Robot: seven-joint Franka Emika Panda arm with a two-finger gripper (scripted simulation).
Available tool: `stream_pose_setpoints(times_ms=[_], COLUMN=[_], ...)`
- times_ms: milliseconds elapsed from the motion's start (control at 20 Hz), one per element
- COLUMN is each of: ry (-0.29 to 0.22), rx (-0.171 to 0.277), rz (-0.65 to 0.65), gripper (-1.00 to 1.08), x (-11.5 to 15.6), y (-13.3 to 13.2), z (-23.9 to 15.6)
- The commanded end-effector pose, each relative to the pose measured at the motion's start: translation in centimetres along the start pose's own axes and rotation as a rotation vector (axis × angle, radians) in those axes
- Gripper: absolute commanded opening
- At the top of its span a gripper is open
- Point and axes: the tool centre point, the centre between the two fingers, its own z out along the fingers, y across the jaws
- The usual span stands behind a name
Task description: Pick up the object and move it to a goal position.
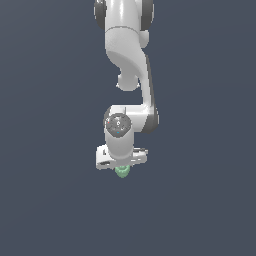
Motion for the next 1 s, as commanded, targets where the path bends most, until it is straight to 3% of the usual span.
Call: stream_pose_setpoints(times_ms=[0, 500, 950], ry=[0.001, 0.001, 0.000], rx=[0.000, 0.000, -0.001], rz=[0.000, 0.000, 0.000], gripper=[-1.00, -1.00, -1.00], x=[0.0, -1.3, -3.8], y=[-0.1, -1.3, -4.0], z=[-0.2, -3.5, -10.4])
